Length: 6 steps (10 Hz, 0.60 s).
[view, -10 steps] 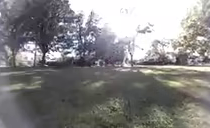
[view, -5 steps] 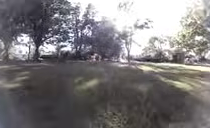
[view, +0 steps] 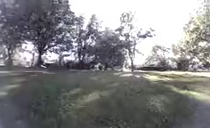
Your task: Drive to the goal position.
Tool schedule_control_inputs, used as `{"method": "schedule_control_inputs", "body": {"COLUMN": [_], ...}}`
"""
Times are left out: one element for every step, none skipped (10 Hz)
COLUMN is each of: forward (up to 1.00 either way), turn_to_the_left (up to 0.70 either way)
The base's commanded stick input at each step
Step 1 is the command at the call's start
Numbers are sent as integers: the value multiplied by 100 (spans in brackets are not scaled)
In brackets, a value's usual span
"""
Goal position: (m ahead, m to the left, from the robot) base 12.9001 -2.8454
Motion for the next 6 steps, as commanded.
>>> {"method": "schedule_control_inputs", "body": {"forward": [100, 100, 97, 85, 38, 7], "turn_to_the_left": [0, 0, 0, 0, 0, 0]}}
